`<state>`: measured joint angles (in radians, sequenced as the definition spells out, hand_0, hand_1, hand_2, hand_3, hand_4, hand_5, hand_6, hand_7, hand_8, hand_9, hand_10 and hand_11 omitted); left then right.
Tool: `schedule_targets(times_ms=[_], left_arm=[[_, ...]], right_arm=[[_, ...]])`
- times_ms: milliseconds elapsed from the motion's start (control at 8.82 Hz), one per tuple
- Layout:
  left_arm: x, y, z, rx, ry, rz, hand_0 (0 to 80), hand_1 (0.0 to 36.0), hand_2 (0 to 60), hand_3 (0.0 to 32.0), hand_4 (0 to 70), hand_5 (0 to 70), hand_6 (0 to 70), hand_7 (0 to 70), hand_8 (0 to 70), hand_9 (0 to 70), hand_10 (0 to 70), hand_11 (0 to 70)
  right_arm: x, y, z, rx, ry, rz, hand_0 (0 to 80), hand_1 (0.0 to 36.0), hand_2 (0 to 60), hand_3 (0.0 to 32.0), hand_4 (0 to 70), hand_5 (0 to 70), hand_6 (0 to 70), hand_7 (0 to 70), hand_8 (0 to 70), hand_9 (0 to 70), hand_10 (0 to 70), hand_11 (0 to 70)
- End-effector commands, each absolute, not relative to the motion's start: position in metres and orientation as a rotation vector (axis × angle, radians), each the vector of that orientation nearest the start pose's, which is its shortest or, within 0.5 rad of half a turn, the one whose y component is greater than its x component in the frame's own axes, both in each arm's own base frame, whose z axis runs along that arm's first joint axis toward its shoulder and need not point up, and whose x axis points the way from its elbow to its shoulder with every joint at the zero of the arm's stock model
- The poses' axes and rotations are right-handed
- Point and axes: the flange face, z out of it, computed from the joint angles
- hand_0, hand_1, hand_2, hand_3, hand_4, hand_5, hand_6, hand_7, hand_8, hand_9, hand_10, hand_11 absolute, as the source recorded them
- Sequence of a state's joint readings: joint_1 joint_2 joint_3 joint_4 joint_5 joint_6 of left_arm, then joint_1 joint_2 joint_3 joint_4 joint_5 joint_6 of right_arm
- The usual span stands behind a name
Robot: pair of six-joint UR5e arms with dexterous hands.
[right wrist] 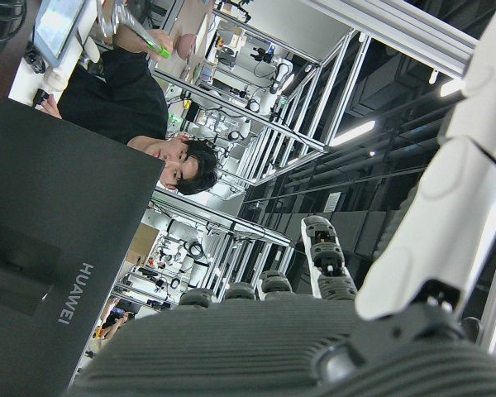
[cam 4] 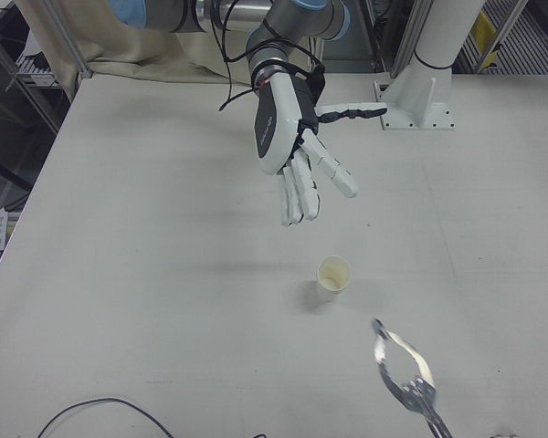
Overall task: Pour water
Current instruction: 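Move the left hand toward the white paper cup near it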
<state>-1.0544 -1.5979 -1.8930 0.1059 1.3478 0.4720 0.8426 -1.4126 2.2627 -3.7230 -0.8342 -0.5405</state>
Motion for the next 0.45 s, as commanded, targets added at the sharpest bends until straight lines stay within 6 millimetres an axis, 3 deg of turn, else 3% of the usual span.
schedule_targets(times_ms=[0,113,340], left_arm=[[0.115,-0.519,0.567,0.163,2.178,-1.600,47.7,11.5,0.0,12.4,0.0,0.0,0.0,0.0,0.0,0.5,0.0,0.6],[0.113,-0.514,0.578,0.168,2.175,-1.595,47.6,11.5,0.0,13.2,0.0,0.0,0.0,0.0,0.0,0.7,0.0,0.4],[0.119,-0.506,0.623,0.211,2.174,-1.535,47.7,11.9,0.0,12.2,0.0,0.0,0.0,0.0,0.0,1.0,0.0,0.7]], right_arm=[[-0.143,-0.461,0.392,-0.566,2.540,-2.206,46.0,11.3,6.1,0.0,5.1,1.3,2.4,0.0,0.3,0.7,0.0,0.8],[-0.144,-0.462,0.392,-0.568,2.540,-2.207,45.9,10.9,3.4,0.0,3.4,0.3,0.2,0.0,0.0,0.0,0.0,0.0],[-0.145,-0.461,0.394,-0.569,2.543,-2.215,44.9,9.8,2.3,0.0,1.7,0.0,0.0,0.0,0.0,0.0,0.0,0.0]])
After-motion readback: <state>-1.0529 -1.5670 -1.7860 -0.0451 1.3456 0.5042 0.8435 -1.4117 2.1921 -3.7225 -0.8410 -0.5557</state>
